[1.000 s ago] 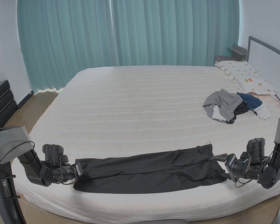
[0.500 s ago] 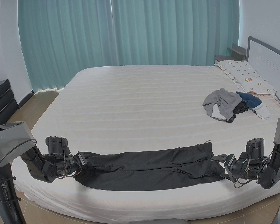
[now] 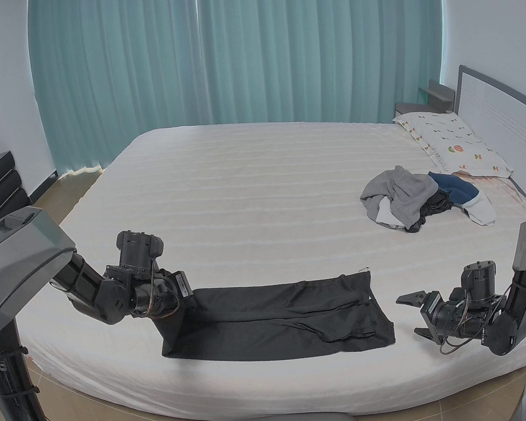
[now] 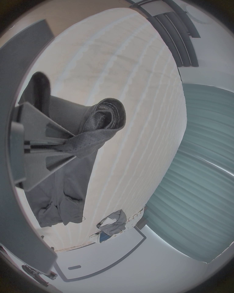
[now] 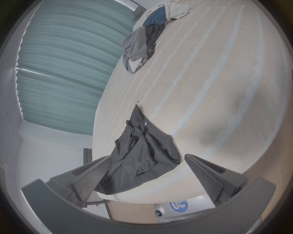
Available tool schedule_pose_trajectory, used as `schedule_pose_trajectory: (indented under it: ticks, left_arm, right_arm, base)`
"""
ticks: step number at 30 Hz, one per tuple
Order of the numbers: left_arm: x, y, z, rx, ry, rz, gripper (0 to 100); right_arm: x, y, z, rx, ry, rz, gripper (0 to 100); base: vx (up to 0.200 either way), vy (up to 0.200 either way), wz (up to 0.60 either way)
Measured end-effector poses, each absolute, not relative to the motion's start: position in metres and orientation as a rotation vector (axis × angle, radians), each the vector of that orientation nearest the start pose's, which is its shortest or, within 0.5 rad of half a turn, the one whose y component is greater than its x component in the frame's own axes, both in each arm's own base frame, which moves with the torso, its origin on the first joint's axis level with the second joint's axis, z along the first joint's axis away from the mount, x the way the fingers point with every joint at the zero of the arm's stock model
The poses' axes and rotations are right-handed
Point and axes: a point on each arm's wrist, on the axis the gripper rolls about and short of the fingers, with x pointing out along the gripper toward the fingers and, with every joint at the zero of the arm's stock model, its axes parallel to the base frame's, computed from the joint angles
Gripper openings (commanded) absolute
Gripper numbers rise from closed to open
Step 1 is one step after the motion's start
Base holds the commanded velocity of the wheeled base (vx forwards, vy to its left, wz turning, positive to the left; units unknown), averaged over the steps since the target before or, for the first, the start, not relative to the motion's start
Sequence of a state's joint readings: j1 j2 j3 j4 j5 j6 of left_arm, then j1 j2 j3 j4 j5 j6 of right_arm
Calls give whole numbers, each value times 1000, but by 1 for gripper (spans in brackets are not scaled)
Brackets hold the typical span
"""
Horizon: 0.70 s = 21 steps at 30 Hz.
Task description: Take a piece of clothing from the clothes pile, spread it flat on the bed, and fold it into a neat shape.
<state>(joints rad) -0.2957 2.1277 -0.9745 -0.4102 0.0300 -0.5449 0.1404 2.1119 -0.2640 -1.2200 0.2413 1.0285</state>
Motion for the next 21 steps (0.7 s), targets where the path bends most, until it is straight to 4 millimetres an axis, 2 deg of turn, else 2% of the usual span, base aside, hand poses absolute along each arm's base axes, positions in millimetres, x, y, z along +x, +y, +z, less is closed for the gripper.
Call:
schedule_pose_trajectory:
  ticks: [2,9,17,21]
  left_arm:
    - [358,-116,60,-386,797,-54,0]
    - [363,-171,83,-322,801,-115,0]
    - [366,-219,82,-305,826,-164,0]
    - [370,-237,77,-324,837,-172,0]
  right_arm:
    - [258,42,7,1014,773,15,100]
    - [263,44,1,1022,736,63,100]
    - [259,44,-9,1019,751,62,100]
    - [257,44,-11,1018,761,57,100]
  base:
    - [0,-200,0]
    - [0,-200,0]
    - [0,-200,0]
    - [0,0,0]
